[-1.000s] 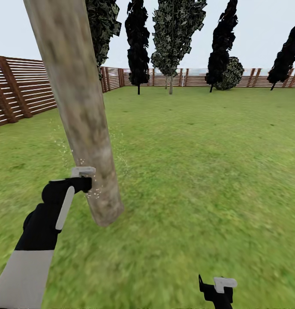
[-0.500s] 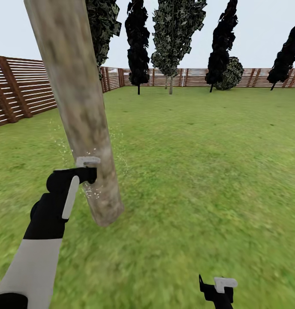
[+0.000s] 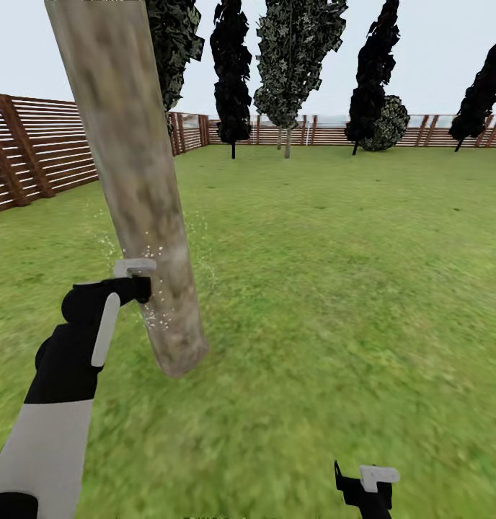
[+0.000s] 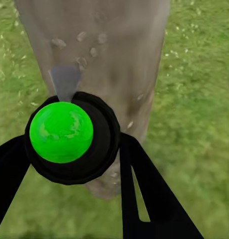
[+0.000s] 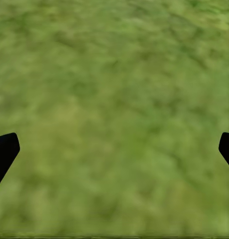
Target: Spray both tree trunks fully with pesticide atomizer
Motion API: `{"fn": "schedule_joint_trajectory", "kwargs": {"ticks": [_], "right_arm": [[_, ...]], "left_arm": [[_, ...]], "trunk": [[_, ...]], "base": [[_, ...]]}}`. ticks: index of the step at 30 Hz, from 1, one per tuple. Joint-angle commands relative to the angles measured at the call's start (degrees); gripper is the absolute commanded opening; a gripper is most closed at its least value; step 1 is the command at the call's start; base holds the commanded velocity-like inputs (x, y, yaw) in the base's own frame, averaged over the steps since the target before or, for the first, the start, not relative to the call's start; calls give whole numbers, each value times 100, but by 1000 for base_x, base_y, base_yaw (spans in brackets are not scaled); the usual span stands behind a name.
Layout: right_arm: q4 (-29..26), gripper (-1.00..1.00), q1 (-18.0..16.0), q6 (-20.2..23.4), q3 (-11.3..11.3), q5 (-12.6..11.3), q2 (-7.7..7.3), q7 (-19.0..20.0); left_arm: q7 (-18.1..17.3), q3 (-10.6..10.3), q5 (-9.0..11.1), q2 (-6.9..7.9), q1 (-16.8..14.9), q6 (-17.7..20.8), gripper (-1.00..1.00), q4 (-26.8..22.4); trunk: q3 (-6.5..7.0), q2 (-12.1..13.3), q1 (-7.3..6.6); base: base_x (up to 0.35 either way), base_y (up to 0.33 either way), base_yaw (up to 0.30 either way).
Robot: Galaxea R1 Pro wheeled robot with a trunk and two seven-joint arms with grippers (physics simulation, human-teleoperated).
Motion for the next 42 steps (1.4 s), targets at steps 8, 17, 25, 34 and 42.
{"fn": "schedule_joint_trajectory", "kwargs": {"ticks": [8,17,25,34,42], "right_arm": [[0,100,-1,1,0,0,0,0],[0,100,-2,3,0,0,0,0],[0,100,0,5,0,0,0,0],[0,100,0,1,4,0,7,8],[-3,100,2,0,9,0,18,4]], "left_arm": [[17,25,-7,-59,-171,0,-100,-47],[18,101,53,168,-314,27,-100,-50],[-36,-13,81,106,198,26,-100,-43],[24,-365,-1,37,1559,-969,-100,47],[608,-329,61,-41,1961,-2256,-100,1318]], "trunk": [[0,0,0],[0,0,0],[0,0,0],[0,0,0],[0,0,0]], "base": [[-95,0,0],[0,0,0],[0,0,0],[0,0,0],[0,-121,2]]}}
